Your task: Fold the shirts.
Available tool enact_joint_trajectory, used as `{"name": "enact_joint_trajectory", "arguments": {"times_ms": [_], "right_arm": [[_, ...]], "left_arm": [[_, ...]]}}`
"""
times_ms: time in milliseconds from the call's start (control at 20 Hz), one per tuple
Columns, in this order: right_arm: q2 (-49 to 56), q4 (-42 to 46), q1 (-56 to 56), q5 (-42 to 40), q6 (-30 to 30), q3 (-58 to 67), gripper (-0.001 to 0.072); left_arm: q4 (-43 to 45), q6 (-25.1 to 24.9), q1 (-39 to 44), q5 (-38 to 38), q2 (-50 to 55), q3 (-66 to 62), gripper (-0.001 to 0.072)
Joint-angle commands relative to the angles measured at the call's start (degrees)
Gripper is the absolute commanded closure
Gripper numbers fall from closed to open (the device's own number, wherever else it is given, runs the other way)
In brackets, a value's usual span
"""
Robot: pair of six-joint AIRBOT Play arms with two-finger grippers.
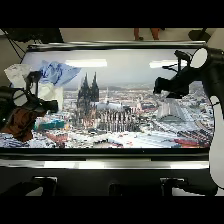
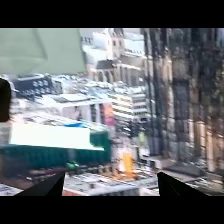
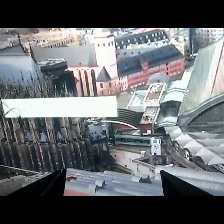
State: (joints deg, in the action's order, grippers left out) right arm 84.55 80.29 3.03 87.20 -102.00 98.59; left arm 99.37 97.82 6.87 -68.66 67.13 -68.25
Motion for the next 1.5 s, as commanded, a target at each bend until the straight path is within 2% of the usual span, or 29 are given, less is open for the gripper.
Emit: {"name": "enact_joint_trajectory", "arguments": {"times_ms": [0, 300, 400, 500, 800, 850, 900, 950, 1000, 1200, 1350, 1450], "right_arm": [[-0.04, -0.11, 0.02, -4.44, -0.02, 0.07, 0.0017], [-0.04, -2.80, 0.02, -4.33, -0.07, 0.07, 0.0017], [-0.04, -3.17, 0.02, -2.89, -0.09, 0.07, 0.0017], [0.02, -3.17, 0.02, -2.97, -0.09, 0.07, 0.0017], [0.02, -3.17, 0.02, -2.91, -0.09, 0.07, 0.0017], [0.02, -3.17, 0.02, -2.91, -0.09, 0.07, 0.0017], [0.02, -3.17, 0.02, -2.95, -0.09, 0.07, 0.0017], [0.02, -3.19, 0.02, -2.97, -0.09, 0.07, 0.0017], [0.02, -3.19, 0.02, -2.93, -0.07, 0.07, 0.0017], [0.00, -3.17, 0.02, -3.17, 0.24, 0.07, 0.0018], [-0.02, -3.19, 0.02, -3.15, 0.39, 0.07, 0.0036], [-0.37, -3.21, 0.02, -3.06, 0.42, 0.09, 0.0036]], "left_arm": [[16.98, -3.80, -6.03, -2.54, 2.45, -6.86, -0.0013], [6.47, -1.60, -30.05, -5.11, 15.54, -10.38, -0.0013], [-1.95, -3.34, -34.71, -3.80, 19.74, -10.38, -0.0013], [-7.69, -4.13, -36.59, -1.27, 23.26, -10.38, -0.0013], [-10.10, -10.69, -36.39, 1.60, 29.73, -10.34, -0.0006], [-10.08, -10.69, -36.41, 1.62, 30.12, -10.36, 0.0078], [-10.08, -10.69, -36.50, 1.57, 30.14, -10.36, 0.0328], [-10.05, -10.67, -36.57, 0.94, 29.92, -10.49, 0.0608], [-10.05, -10.91, -36.57, -0.24, 29.51, -10.86, 0.0665], [-11.63, -10.58, -36.26, -4.79, 22.16, -14.12, 0.0666], [-19.80, -8.37, -34.27, -0.26, 8.33, -14.38, 0.0666], [-23.43, -7.17, -29.83, 3.32, -2.54, -14.36, 0.0666]]}}
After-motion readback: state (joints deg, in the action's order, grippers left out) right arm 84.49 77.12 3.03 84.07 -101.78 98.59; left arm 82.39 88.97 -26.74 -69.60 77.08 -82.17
